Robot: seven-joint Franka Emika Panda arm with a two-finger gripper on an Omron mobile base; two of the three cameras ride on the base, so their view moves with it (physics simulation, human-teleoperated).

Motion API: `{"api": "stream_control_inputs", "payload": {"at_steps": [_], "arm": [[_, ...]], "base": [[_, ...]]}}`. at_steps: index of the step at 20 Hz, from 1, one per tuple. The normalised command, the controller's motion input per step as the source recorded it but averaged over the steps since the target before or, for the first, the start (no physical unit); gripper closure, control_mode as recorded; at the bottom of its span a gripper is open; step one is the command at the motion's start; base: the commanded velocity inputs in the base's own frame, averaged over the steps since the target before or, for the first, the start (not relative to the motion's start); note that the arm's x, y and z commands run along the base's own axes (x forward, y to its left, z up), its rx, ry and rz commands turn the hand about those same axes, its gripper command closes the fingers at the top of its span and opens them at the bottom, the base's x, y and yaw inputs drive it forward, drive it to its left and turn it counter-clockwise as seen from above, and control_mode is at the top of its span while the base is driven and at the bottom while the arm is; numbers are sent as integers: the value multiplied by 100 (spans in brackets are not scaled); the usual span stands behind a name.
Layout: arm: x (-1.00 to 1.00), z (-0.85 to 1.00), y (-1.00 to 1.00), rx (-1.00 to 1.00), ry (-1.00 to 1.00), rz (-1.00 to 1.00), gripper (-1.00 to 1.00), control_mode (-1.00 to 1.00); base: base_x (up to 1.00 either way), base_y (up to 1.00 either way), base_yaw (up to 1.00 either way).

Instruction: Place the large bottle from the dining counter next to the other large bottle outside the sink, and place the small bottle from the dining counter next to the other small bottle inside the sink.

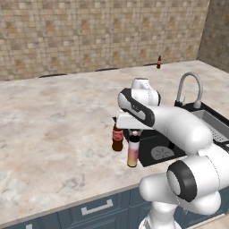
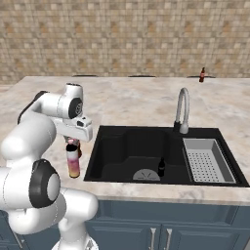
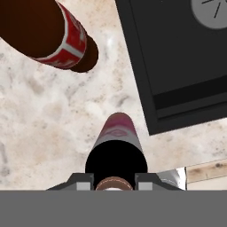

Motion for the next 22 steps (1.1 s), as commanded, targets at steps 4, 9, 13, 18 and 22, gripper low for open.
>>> {"api": "stream_control_inputs", "payload": {"at_steps": [4, 9, 13, 18, 22], "arm": [[0, 0, 0, 0, 0, 0, 100, -100], [0, 0, 0, 0, 0, 0, -100, -100], [0, 0, 0, 0, 0, 0, -100, -100], [0, 0, 0, 0, 0, 0, -100, -100], [0, 0, 0, 0, 0, 0, -100, -100]], "base": [[0, 0, 0], [0, 0, 0], [0, 0, 0], [0, 0, 0], [0, 0, 0]]}}
